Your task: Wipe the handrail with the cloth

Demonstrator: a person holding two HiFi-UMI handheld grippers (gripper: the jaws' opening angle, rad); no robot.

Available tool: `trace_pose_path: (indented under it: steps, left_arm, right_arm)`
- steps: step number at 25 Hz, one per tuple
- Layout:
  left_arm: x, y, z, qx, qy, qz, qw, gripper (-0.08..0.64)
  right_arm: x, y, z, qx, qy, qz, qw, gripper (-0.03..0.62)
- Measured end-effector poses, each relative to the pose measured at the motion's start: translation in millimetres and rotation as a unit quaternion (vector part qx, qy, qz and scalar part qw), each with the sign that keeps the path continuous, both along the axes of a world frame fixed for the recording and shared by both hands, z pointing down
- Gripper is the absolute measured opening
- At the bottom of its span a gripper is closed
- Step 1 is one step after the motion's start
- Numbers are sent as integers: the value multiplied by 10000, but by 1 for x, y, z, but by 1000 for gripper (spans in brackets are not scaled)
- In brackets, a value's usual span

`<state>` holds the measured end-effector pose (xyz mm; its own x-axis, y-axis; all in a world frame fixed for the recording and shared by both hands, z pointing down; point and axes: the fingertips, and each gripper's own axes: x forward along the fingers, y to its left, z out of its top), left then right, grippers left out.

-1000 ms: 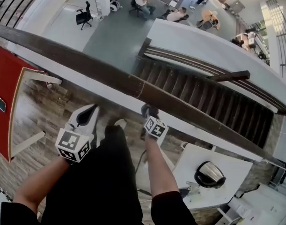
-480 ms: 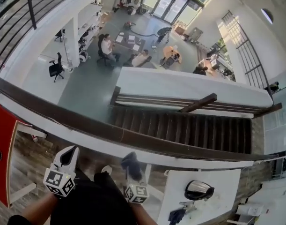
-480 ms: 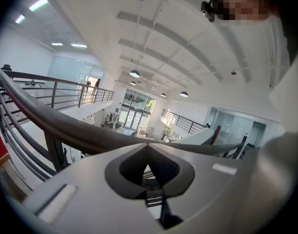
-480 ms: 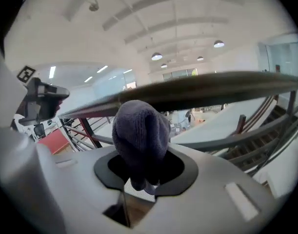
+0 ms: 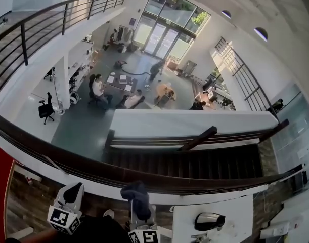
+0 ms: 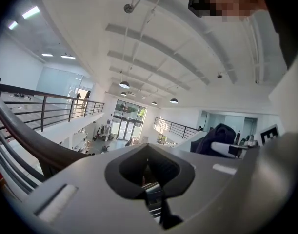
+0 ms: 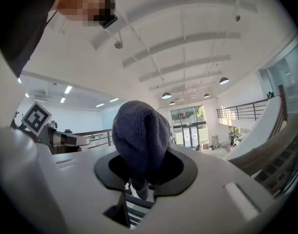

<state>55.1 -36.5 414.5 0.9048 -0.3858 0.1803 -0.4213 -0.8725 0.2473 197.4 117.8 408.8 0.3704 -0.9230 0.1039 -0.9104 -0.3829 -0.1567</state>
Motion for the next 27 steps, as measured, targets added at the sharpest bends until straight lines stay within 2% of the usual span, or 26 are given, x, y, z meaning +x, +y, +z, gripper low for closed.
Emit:
trace_pose_path:
  steps: [3,6,11,15,22,27]
  left_arm:
    - [-3,0,-4,48,54,126,9999,0]
    - [-8,-1,-5,61,86,83,9999,0]
    - [-5,-11,-17,309,223,207,9991,0]
    - [-6,-16,-14,588,164,257,9978,0]
    - [-6,-19,-16,631,297,474,9964,0]
    - [2,-41,-29,745,507,566,9943,0]
  right_arm:
    - [-6,-2,-4,22,100,71,9999,92]
    - [-11,-3,-6,25,207,145,9997,91]
    - [-20,-6,-16,117,394,252,9988,91]
    - [-28,-10,-27,241,546,327,9977,91]
    - [-34,-16,-42,213,831,585,9946,91]
    - [-28,-38,-54,321,1007,756,9915,91]
